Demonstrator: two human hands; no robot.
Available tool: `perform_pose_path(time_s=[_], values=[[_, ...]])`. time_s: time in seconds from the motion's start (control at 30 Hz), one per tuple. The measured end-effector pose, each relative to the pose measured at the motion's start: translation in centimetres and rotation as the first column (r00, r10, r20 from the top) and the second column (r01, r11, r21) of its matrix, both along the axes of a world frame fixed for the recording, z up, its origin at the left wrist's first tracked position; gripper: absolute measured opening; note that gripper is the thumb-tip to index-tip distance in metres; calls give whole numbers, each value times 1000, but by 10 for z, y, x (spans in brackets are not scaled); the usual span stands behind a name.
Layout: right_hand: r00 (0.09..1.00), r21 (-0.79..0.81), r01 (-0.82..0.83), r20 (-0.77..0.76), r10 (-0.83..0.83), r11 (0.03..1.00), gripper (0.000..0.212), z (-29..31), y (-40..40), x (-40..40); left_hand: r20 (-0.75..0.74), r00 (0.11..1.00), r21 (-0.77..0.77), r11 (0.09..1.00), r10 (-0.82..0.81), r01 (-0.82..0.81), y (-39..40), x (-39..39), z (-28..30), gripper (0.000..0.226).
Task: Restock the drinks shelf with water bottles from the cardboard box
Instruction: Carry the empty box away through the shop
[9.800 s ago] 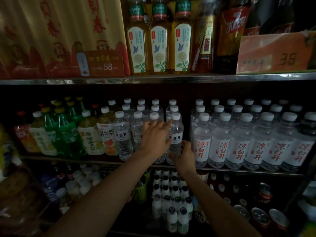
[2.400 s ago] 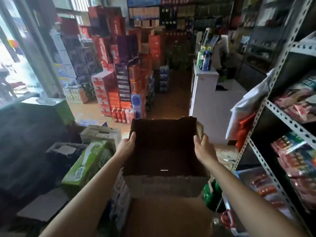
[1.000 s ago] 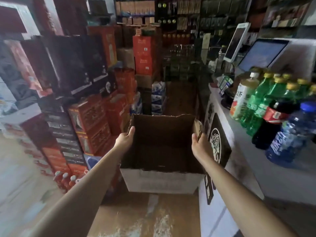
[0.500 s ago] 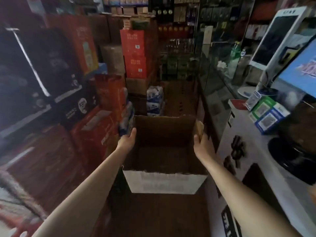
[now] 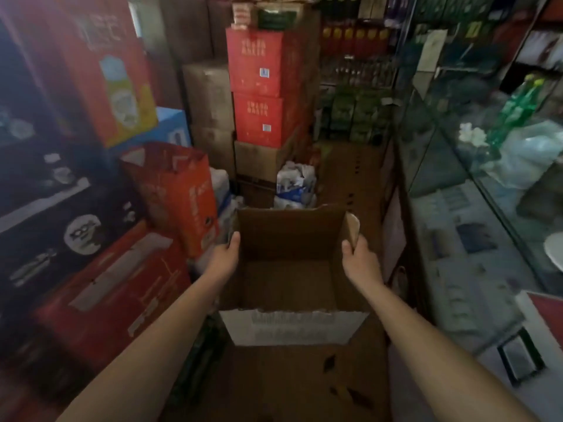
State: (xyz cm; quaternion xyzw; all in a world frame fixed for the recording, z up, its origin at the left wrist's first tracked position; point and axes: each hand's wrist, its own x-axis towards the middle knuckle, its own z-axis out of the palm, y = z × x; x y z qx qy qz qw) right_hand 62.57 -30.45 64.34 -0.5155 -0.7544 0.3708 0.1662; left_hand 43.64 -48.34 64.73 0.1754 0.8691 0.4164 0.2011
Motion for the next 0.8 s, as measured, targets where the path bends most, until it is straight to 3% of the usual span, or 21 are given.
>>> perform_pose_path(time_s=[0.2, 0.5, 0.7, 0.8], values=[[997, -48, -37, 61, 40, 998, 56, -37, 119, -104, 184, 980, -35, 997, 73, -68, 117, -89, -39, 55], [986, -126, -92, 130, 108, 988, 55, -71, 276, -249, 222, 949, -24, 974, 224, -224, 254, -203, -81, 63], [943, -145, -247, 191, 272, 958, 52, -115, 370, -342, 303, 877, -58, 926, 372, -373, 320, -256, -132, 61], [917, -174, -314, 197, 346, 933, 53, -143, 409, -389, 329, 827, -35, 880, 457, -473, 355, -278, -161, 45]])
